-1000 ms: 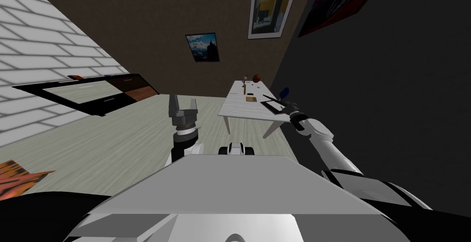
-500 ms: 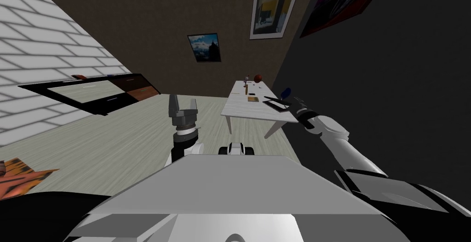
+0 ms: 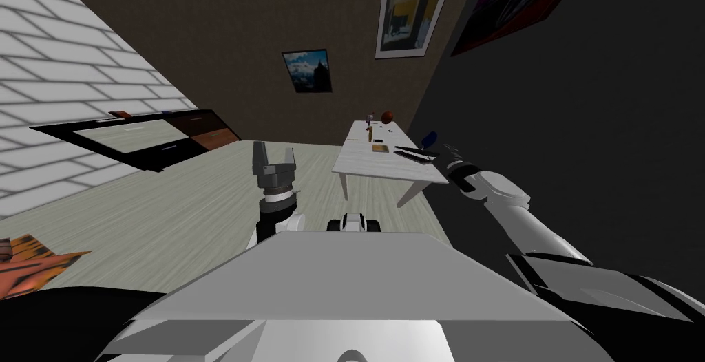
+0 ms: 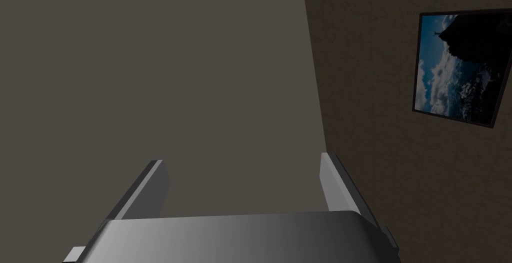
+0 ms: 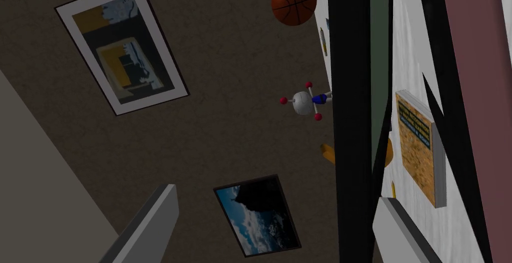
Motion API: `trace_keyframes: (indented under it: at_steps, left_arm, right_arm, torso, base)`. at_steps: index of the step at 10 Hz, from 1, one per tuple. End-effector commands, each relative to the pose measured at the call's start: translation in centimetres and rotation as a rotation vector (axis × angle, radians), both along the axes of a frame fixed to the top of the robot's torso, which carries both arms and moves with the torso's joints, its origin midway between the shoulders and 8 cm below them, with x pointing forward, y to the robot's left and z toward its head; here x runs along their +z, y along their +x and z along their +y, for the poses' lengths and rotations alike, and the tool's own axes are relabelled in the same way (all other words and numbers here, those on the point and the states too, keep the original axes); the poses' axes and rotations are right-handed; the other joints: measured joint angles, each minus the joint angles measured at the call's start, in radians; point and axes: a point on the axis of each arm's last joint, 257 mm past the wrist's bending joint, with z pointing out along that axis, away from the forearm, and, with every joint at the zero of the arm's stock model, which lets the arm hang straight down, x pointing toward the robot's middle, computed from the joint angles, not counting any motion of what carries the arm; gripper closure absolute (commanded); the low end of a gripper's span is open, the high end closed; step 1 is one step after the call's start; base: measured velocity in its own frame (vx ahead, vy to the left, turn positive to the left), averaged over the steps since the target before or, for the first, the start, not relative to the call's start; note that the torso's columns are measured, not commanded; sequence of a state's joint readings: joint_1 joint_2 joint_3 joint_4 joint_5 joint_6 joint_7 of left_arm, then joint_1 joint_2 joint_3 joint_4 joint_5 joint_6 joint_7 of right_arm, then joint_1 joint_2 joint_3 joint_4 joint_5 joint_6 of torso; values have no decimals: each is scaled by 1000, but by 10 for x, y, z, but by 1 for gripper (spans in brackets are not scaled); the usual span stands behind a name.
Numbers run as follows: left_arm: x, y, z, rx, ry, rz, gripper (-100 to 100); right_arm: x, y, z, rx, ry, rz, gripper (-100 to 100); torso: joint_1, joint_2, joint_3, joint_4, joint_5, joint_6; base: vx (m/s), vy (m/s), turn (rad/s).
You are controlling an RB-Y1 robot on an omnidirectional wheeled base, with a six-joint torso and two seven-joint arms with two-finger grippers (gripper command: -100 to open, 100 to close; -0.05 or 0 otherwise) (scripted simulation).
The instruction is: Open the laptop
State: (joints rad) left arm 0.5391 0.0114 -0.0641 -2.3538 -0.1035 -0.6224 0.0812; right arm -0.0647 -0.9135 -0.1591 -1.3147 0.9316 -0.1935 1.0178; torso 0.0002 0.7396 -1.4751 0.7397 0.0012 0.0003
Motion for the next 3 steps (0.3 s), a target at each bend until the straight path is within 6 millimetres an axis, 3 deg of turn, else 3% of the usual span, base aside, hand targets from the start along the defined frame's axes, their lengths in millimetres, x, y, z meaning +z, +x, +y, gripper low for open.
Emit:
trace_keyframes:
  at_steps: [1,3]
  left_arm:
    - [0,0,0,0,0,0,0]
    - [0,0,0,0,0,0,0]
  right_arm:
    - [-1,0,0,0,1,2,0]
    - [-3,-1,0,0,1,6,0]
  torso:
    - [1,0,0,0,0,0]
    - [1,0,0,0,0,0]
  base:
    - [0,0,0]
    - [0,0,0]
